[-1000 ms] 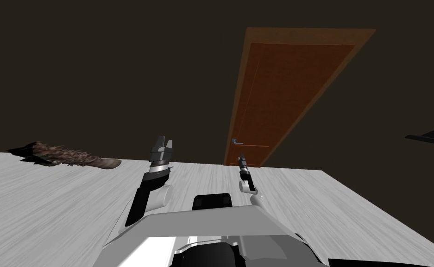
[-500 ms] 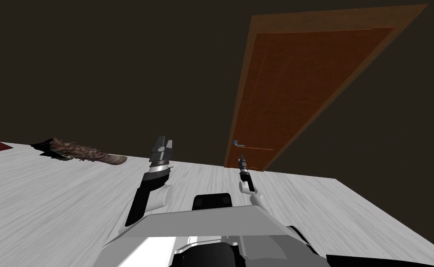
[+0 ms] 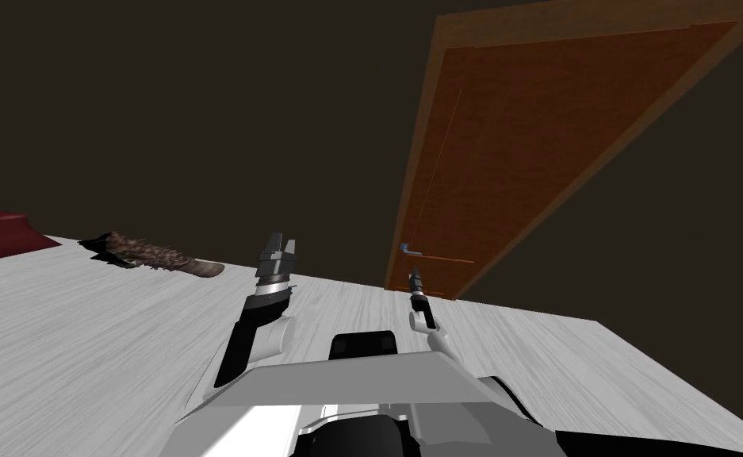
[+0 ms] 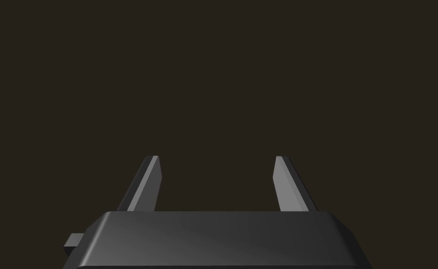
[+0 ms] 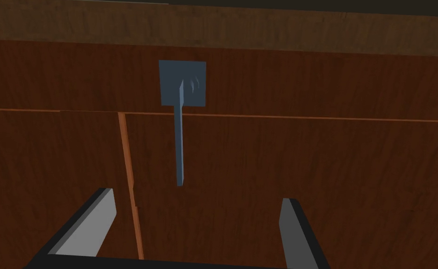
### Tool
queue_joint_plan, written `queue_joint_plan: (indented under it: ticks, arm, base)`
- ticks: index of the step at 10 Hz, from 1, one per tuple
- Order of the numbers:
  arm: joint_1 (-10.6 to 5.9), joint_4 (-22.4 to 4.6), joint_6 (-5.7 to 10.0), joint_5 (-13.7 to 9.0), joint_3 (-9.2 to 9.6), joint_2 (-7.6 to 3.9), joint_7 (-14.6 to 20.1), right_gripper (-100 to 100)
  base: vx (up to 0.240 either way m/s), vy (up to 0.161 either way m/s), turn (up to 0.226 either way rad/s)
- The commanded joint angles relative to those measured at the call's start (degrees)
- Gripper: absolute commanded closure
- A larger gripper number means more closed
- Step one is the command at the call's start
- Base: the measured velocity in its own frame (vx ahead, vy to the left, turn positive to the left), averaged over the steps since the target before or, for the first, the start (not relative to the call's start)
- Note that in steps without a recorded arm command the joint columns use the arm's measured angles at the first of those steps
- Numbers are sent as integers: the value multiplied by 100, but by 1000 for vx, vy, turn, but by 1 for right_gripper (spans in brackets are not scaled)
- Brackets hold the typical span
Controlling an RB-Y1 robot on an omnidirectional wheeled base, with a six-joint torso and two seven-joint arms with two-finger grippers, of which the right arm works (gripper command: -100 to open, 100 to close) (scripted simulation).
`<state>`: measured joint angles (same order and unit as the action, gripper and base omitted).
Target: Pull the door open
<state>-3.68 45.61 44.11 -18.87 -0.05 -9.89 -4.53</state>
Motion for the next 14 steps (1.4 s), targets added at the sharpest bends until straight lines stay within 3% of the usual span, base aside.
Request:
queue_joint_plan:
  ticks: [1, 9, 10, 12, 13, 14]
  arm:
    - [-81, -207, 56, -59, 9, -23, 13, -100]
    - [-409, -1085, 301, -313, 53, -82, 40, -100]
    - [-365, -987, 276, -291, 49, -72, 32, -100]
    - [-262, -1059, 359, -336, -9, -250, 212, -100]
    - [-262, -1059, 359, -336, -9, -250, 212, -100]
    - [-215, -1090, 396, -354, -35, -331, 295, -100]
  base:
    - [54, -64, 93]
    - [52, -66, 70]
    - [28, -27, 20]
    - [166, 1, 128]
    - [142, 4, 40]
    - [121, 6, 67]
